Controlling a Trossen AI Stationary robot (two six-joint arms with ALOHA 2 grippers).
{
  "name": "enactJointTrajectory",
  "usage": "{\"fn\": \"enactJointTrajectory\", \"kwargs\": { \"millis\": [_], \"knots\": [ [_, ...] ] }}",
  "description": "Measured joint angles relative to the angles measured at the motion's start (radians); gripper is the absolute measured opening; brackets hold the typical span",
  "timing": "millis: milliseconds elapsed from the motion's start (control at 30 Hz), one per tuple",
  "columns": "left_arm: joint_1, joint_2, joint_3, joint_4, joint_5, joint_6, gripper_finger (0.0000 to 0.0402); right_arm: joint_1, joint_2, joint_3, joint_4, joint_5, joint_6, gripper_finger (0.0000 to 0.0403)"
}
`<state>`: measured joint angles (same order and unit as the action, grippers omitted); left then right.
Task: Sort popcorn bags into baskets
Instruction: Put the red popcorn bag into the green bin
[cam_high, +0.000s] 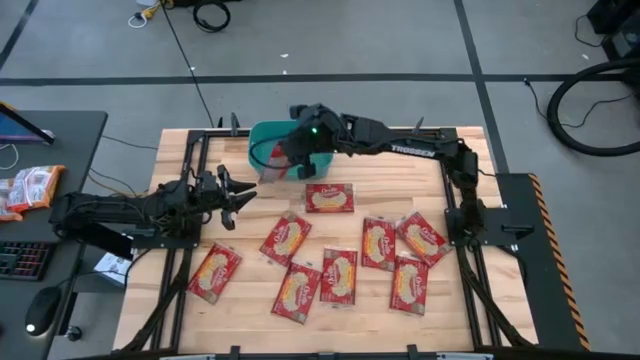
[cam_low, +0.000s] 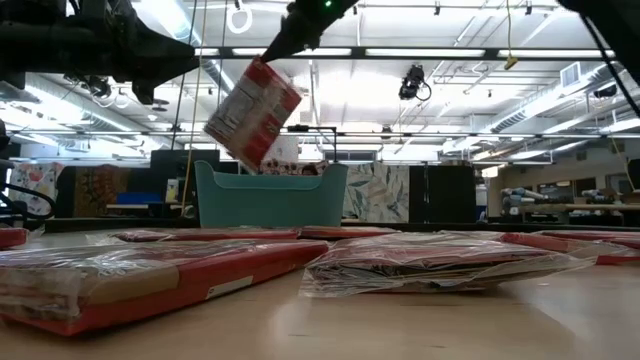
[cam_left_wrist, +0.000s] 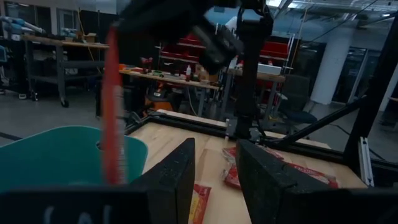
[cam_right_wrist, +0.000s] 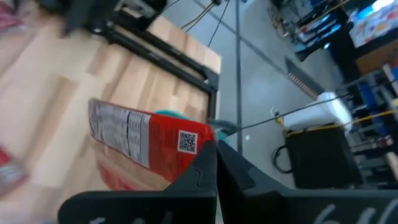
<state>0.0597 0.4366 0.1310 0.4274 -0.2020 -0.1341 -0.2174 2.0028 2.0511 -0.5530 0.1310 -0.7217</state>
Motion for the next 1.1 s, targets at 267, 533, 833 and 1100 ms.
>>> {"fn": "enactJointTrajectory", "kwargs": {
  "millis": [267,533,833,1100],
  "knots": [
    [0.000,0.000,0.000,-0.010,0.000,0.000,0.0121,-0.073,0.071,0.045,0.106,-0.061,-0.164,0.0002],
    [0.000,0.002,0.000,-0.024,0.000,0.015,0.0121,-0.155,0.110,0.045,0.239,-0.273,-0.343,0.0003],
    [0.000,0.001,0.000,-0.019,-0.008,0.016,0.0121,-0.205,0.184,0.043,0.298,-0.362,-0.414,0.0003],
    [0.001,0.002,0.000,-0.021,-0.012,0.018,0.0121,-0.229,0.244,0.043,0.409,-0.392,-0.405,0.0004]
  ]
}}
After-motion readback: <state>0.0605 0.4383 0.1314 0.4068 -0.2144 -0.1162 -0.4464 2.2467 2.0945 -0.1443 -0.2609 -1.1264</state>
